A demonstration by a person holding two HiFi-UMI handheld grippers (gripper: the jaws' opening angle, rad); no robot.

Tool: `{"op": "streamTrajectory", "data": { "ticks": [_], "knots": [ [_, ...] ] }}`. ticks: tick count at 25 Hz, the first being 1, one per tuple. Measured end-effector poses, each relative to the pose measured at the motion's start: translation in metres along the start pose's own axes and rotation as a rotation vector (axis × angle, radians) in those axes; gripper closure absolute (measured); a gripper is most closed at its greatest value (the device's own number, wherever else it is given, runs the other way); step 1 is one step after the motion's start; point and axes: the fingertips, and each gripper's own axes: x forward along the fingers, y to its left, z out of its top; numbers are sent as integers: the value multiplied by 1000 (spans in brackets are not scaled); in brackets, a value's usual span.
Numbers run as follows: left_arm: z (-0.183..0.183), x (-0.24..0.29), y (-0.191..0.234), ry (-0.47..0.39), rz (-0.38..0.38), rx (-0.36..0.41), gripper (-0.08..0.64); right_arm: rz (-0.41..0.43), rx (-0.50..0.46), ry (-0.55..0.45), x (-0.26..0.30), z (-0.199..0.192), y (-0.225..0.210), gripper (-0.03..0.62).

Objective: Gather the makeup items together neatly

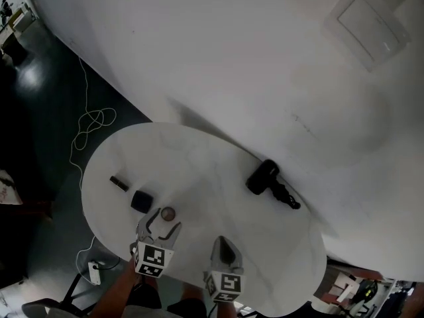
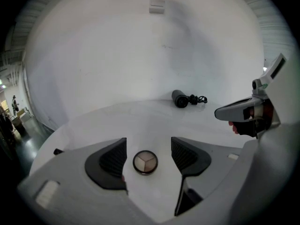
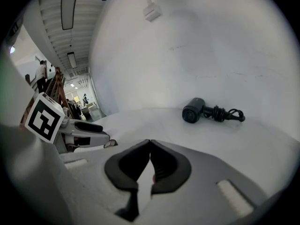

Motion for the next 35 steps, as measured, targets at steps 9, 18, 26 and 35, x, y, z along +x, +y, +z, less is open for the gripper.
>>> {"op": "streamTrajectory", "data": {
  "ticks": [9, 18, 26, 35],
  "knots": [
    [65, -32, -3, -164, 6, 30, 292, -65, -21, -79, -34, 39, -12, 588],
    [148, -79, -47, -332, -88, 99, 382, -184, -38, -257, -102, 104, -32, 588],
    [206, -105, -100, -450, -192, 168, 443, -308, -34, -360, -162, 136, -61, 588],
    [223, -121, -140, -495, -267, 199, 525, -402, -25, -403, -207, 130, -80, 588]
  ]
}}
